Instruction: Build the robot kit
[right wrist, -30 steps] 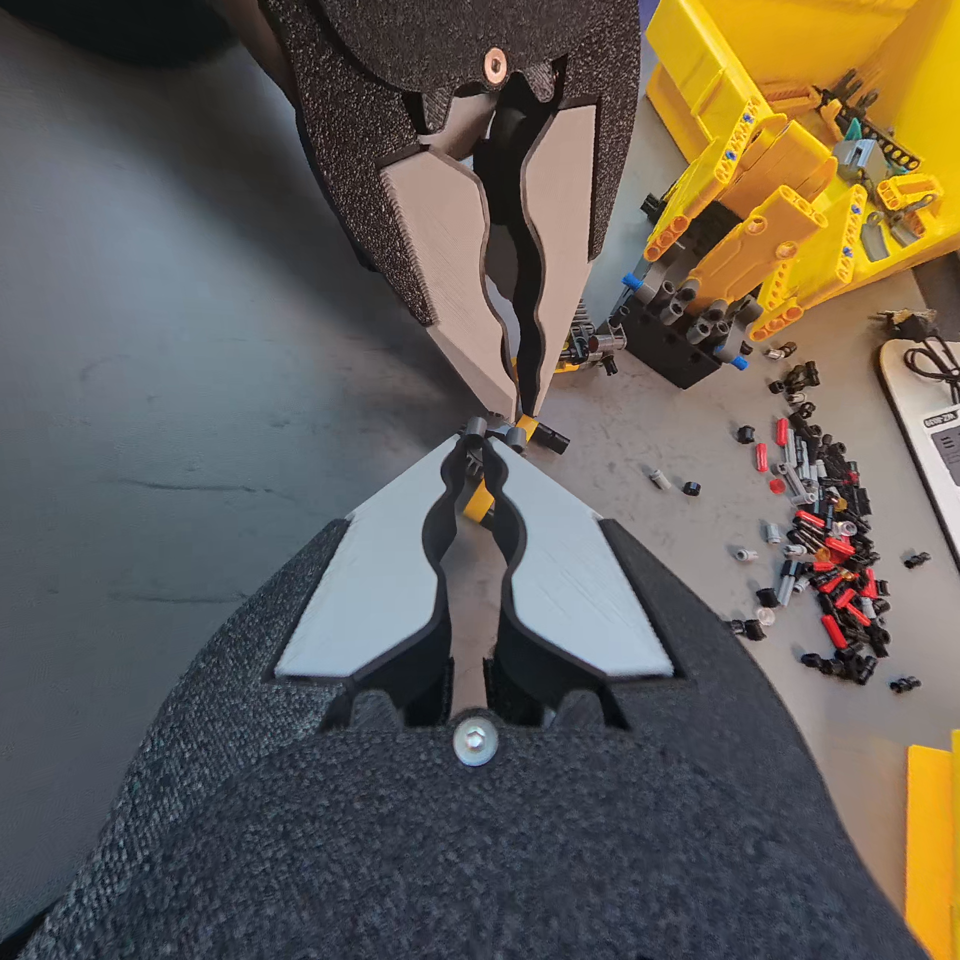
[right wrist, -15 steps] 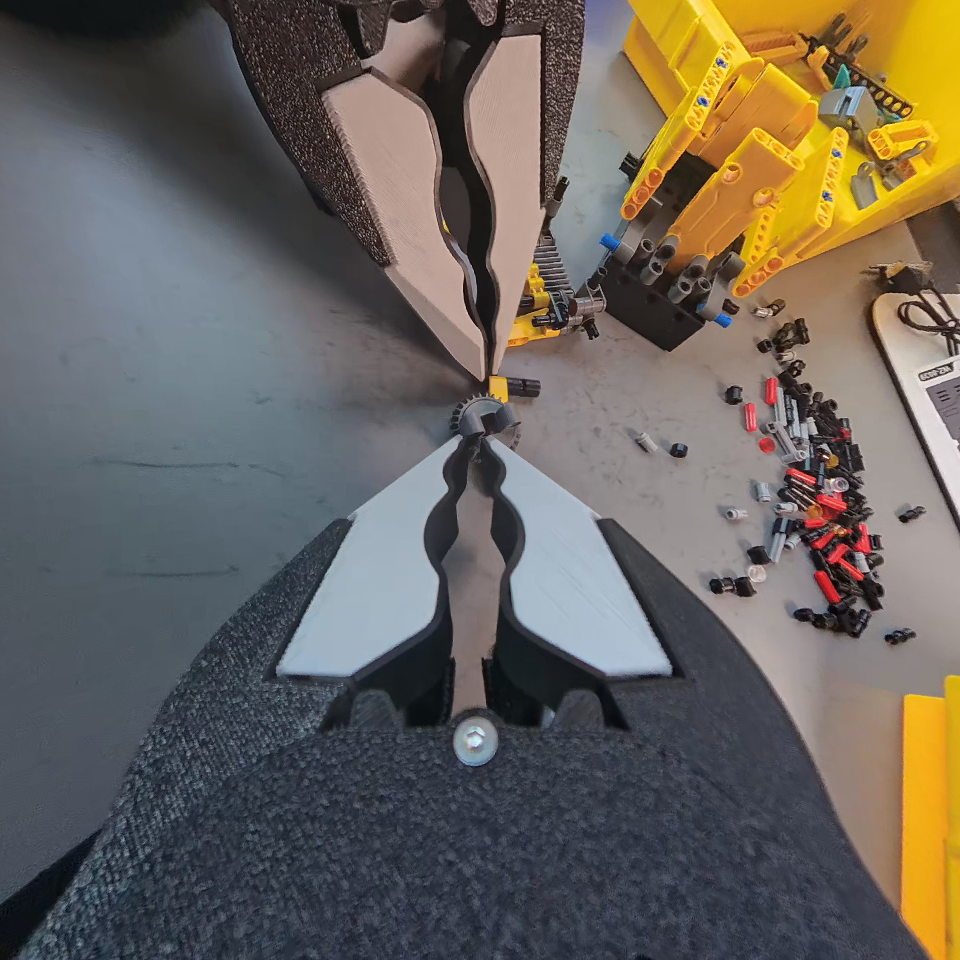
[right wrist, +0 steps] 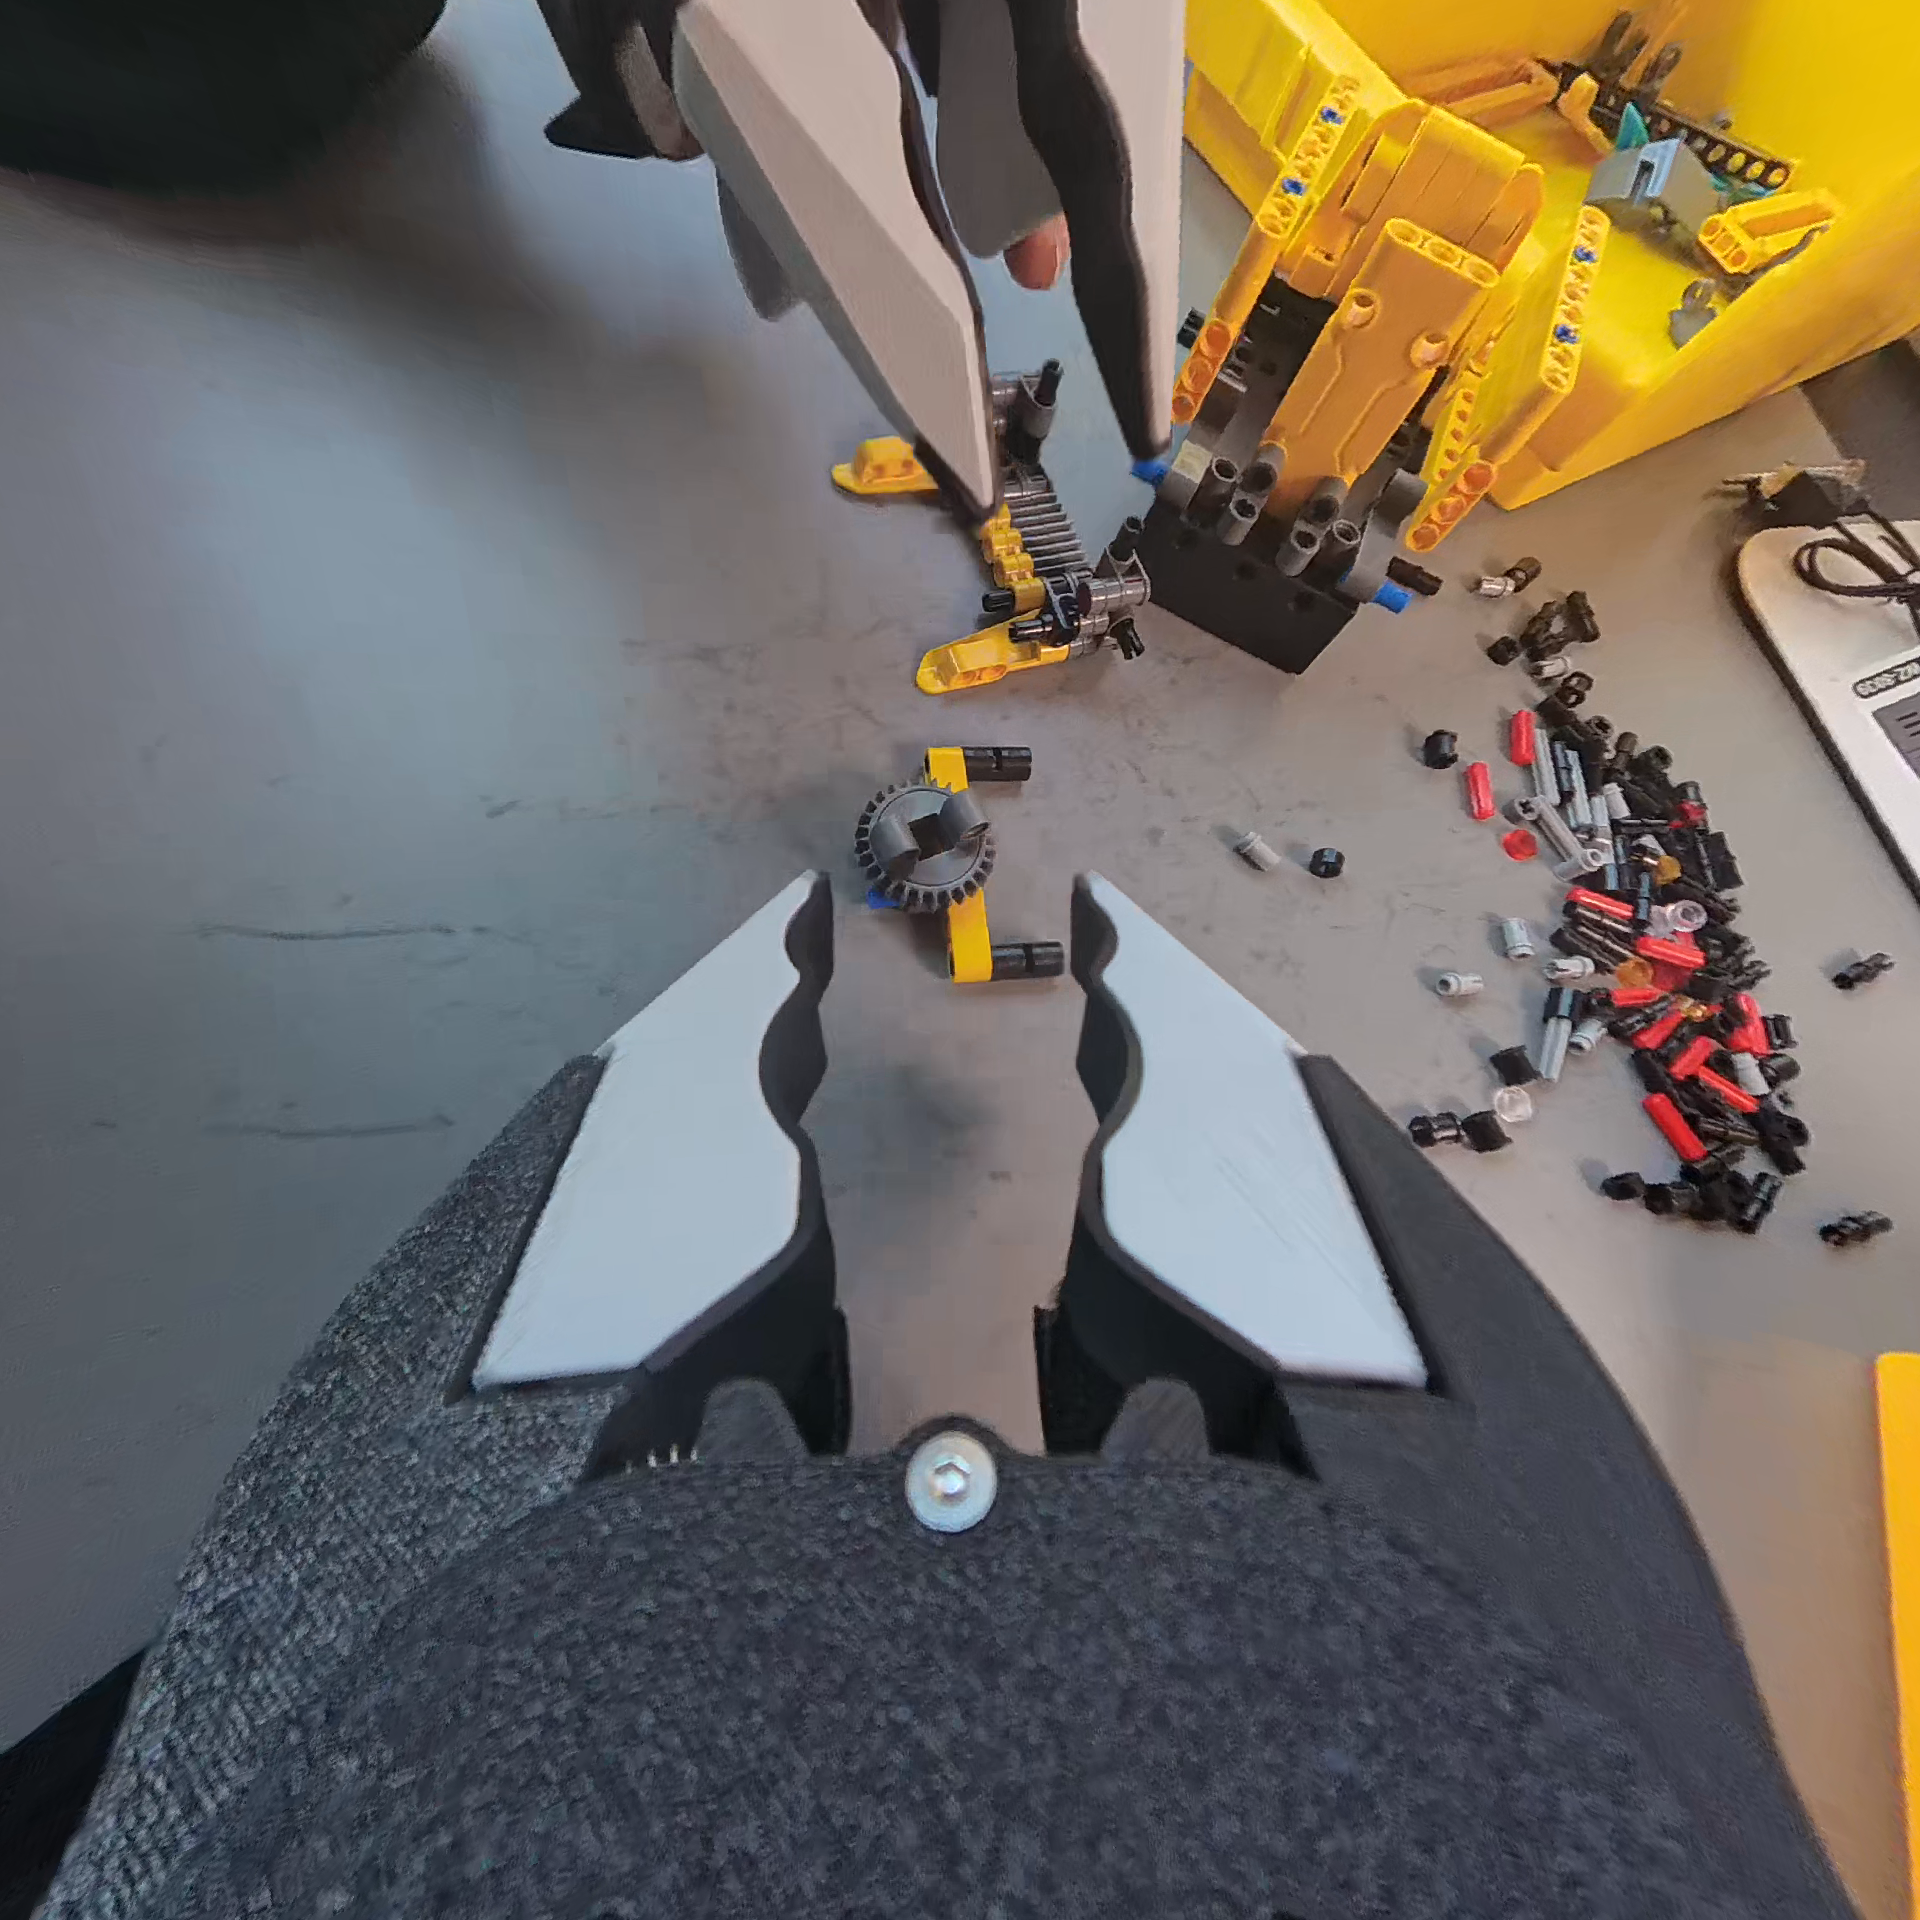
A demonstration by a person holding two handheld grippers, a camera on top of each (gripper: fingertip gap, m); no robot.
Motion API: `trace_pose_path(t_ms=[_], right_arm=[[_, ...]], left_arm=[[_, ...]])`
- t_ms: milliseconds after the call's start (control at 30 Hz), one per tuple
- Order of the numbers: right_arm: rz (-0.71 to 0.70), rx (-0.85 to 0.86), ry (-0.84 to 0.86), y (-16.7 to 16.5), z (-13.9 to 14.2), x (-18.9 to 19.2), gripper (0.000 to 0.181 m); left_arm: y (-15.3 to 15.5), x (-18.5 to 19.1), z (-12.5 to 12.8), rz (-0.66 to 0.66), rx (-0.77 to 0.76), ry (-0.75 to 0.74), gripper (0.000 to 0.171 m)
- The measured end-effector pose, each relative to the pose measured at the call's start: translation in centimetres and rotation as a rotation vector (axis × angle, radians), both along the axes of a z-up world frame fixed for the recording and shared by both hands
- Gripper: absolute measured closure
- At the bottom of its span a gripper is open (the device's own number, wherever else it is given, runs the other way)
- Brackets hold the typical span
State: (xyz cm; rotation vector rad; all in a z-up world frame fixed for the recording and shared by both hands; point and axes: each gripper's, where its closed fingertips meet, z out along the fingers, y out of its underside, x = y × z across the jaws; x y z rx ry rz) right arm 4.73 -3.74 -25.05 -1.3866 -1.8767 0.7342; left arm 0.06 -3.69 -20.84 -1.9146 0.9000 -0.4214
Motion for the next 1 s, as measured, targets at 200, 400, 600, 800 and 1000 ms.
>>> trace_pose_path(t_ms=[200,400,600,800,1000], right_arm=[[-0.071,-0.042,0.051,1.4,0.6,-0.3,0.127],[-0.132,-0.149,0.194,3.0,2.6,-0.4,0.180],[-0.107,-0.223,0.218,2.8,2.8,-0.4,0.181],[-0.129,-0.227,0.268,3.1,3.5,-0.9,0.113],[-0.149,-0.131,0.239,3.0,2.9,-1.4,0.069]], left_arm=[[0.5,-2.4,1.0,0.051,0.051,-0.005,0.139],[0.6,-4.8,1.1,0.107,0.026,-0.059,0.138],[0.1,-6.4,0.1,0.136,-0.014,-0.083,0.136],[-0.3,-6.7,-1.0,0.124,-0.063,-0.090,0.134],[-0.5,-6.1,-1.8,0.103,-0.079,-0.076,0.134]])
